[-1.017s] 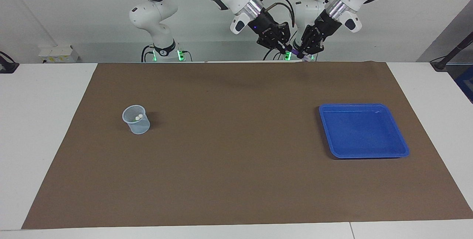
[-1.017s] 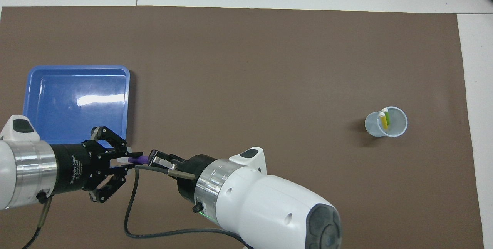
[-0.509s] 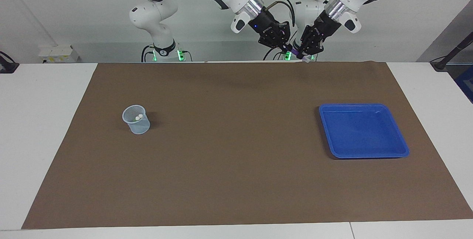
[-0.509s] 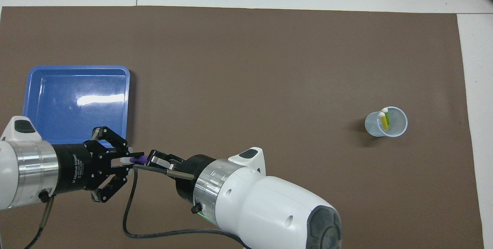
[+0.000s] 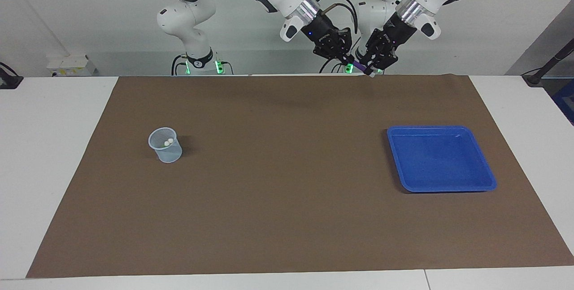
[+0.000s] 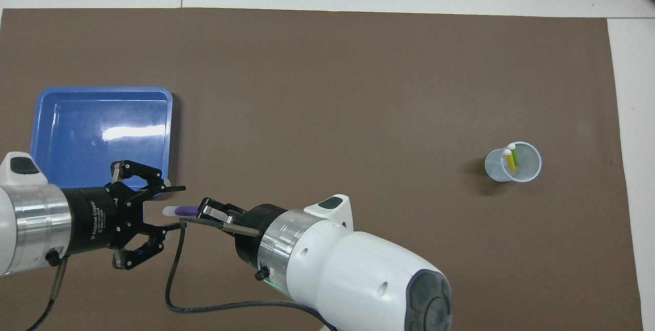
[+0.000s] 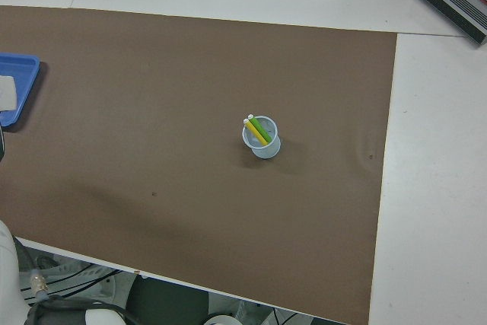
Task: Transfer and insert pens with both arms
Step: 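Close the right gripper on the purple pen while the left gripper opens, then carry the purple pen into the white cup with the right gripper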
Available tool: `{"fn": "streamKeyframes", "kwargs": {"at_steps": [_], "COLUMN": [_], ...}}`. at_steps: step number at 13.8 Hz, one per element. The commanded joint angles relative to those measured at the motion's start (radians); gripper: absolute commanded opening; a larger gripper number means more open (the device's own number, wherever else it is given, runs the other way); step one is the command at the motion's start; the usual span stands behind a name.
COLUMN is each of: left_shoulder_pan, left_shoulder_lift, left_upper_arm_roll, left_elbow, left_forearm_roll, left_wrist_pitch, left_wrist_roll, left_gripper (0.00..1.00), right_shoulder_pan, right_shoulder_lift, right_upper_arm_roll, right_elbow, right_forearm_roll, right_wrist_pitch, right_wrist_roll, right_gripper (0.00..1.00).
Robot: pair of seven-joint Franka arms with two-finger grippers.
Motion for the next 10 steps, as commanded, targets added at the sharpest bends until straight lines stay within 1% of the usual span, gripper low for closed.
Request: {"fn": "streamKeyframes", "kwargs": {"at_steps": [1,2,5,6,8,9,10], "left_shoulder_pan": [-0.005,-0.005,-0.003,-0.002,0.055,0.073,0.115], "left_shoulder_lift": [-0.021,-0.021,-0.022,-0.021,-0.022,-0.022,-0.022], "left_upper_arm_roll": [0.004,0.004,0.005,0.012,0.012,0.013,0.015], "left_elbow": [-0.021,-0.021,-0.024,-0.024,-0.029,-0.026,-0.026], "left_forearm_roll": [-0.007,-0.007,-0.007,-0.005,-0.002,0.007,0.01], "left_wrist_pitch": [0.022,0.02,0.02,0.017,-0.004,-0.033,-0.062], "left_wrist_roll": [-0.014,-0.014,0.0,0.042,0.255,0.399,0.531], "left_gripper": [1.0,1.0,1.0,1.0,1.0,1.0,1.0], "right_shoulder_pan": [-0.038,-0.074,-0.209,-0.243,-0.309,-0.347,-0.384], "right_shoulder_lift": [-0.001,-0.001,-0.009,-0.01,-0.013,-0.015,-0.016], "right_upper_arm_roll": [0.005,0.004,0.004,0.002,-0.001,-0.001,-0.001], "right_elbow": [-0.001,-0.001,-0.001,-0.003,-0.004,-0.004,-0.004], "right_forearm_roll": [0.013,0.005,-0.001,-0.004,-0.019,-0.063,-0.138], "right_wrist_pitch": [-0.046,-0.099,-0.257,-0.297,-0.377,-0.426,-0.487], "right_wrist_roll": [-0.078,-0.138,-0.398,-0.451,-0.543,-0.592,-0.639], "right_gripper": [0.0,0.0,0.0,0.0,0.0,0.0,0.0]}}
